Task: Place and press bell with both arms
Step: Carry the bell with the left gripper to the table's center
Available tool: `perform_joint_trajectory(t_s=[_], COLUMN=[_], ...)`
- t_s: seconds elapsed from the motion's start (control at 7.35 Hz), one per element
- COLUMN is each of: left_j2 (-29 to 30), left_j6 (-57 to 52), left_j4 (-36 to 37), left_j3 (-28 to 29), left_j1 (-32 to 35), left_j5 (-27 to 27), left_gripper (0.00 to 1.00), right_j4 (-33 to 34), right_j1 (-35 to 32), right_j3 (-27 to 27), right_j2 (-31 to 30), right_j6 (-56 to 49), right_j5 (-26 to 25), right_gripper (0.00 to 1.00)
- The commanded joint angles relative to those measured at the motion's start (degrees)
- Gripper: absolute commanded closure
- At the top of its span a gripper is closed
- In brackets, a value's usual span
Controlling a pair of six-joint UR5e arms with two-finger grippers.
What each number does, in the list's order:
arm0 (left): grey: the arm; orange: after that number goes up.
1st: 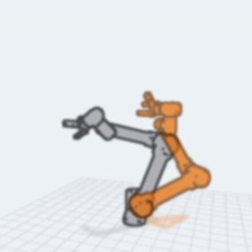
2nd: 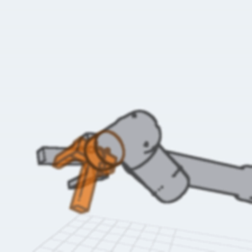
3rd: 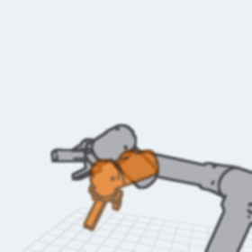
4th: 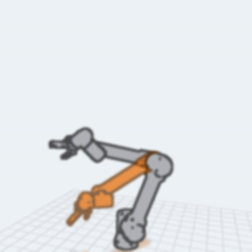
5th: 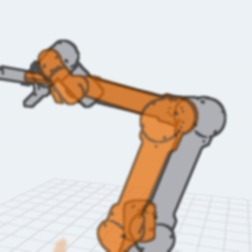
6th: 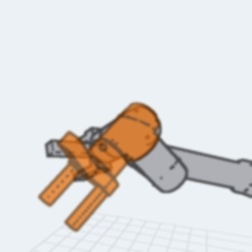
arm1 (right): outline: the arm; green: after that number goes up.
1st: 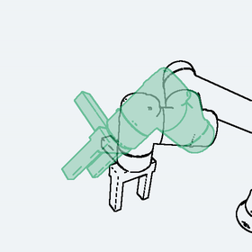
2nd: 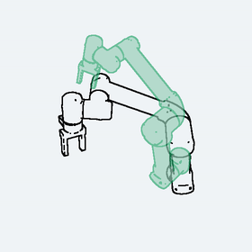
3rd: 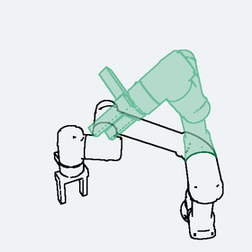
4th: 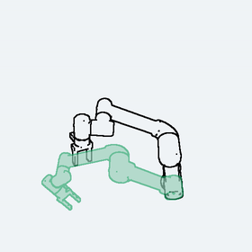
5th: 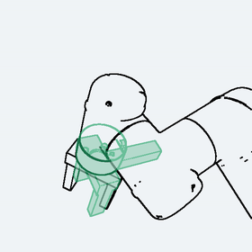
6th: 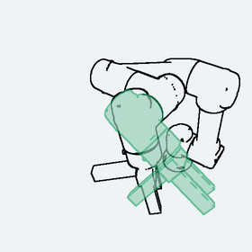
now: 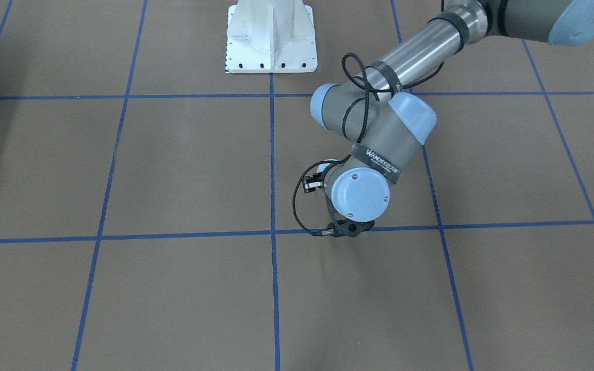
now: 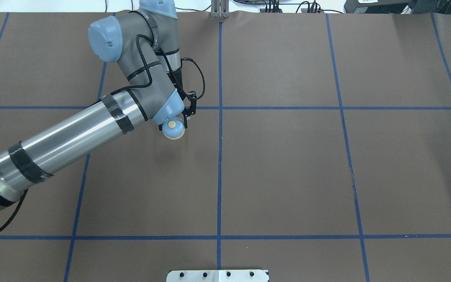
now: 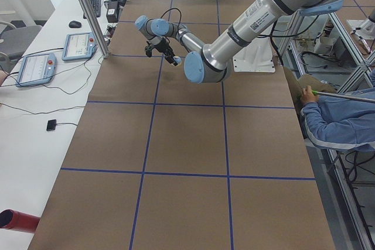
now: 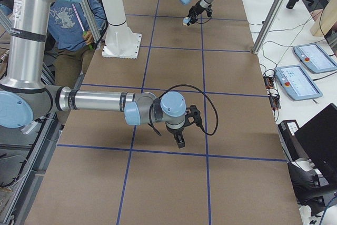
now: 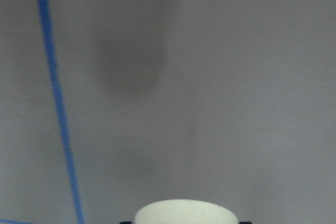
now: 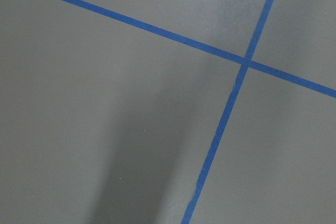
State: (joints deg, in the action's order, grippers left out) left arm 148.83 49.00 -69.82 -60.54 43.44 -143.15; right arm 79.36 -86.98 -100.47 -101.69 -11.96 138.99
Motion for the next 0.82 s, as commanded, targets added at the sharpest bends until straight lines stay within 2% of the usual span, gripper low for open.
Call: perform_joint_trajectory(t_s=[0.0,0.14,0.27,0.68], left_j2=[2.69,4.79,4.98,6.56], left_j6=[10.28,16.59,19.52,20.25], left_j4=[-13.51,-19.24,-22.34,-22.46], left_j3=[7.68,11.11,11.84,12.29], left_j1=[-3.27,-4.84,-5.29,-5.82], left_j5=[-0.64,-0.55,-0.55,-0.55], left_gripper=[1.0,1.0,1.0,1.0], right_j4=[-0.08,-0.08,-0.08,0.0], right_j1=[0.23,0.23,0.23,0.23], right_j3=[0.18,0.18,0.18,0.45], right_j2=[0.0,0.0,0.0,0.0], right_j6=[0.09,0.01,0.09,0.1], right_j5=[0.06,0.06,0.14,0.23], right_gripper=[0.0,0.0,0.0,0.0])
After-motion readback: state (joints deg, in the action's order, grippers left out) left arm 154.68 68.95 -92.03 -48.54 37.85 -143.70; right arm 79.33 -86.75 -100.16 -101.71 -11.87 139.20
